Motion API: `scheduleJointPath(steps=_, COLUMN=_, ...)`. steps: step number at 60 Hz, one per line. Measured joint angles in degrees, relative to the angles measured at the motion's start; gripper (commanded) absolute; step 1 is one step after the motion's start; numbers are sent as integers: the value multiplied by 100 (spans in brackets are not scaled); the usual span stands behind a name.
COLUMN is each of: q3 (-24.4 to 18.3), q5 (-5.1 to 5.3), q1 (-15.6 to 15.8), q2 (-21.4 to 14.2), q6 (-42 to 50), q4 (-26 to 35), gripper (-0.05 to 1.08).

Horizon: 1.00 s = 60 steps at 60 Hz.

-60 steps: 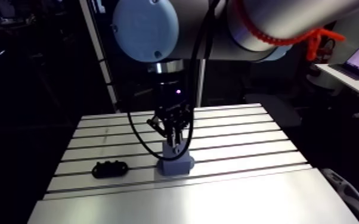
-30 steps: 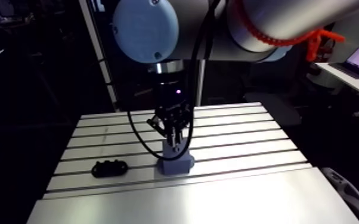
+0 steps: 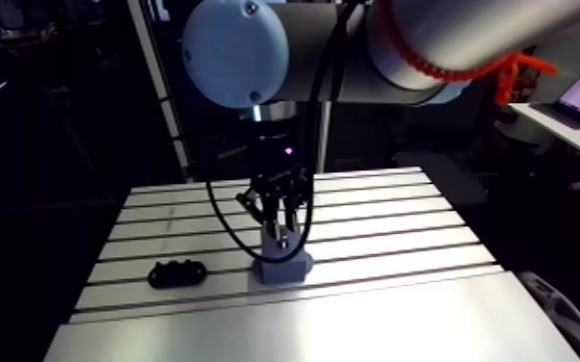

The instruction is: Pick up the M10 bolt and insert it into the hex recess until seated.

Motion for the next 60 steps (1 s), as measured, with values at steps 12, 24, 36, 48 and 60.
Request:
scheduleJointPath(steps=12, q3=23, q5=51, q1=0, q2=-14, q6=-63, q4=-6, gripper=0)
scheduleJointPath(steps=24, q3=21, q5=73, q1=-13, q2=-23, q6=-81, q4=-9, gripper=0)
scheduleJointPath(steps=36, q3=21, q5=75, q1=-19, q2=-40, q6=-78, q4=-48, gripper=0)
scheduleJointPath(steps=48, q3=19, q5=86, q1=-18, q2=-50, q6=-56, q4=-120, gripper=1)
scheduleJointPath(steps=60, q3=-81, q5=216, q1=-18, q2=-107, q6=52, q4=-135, gripper=72)
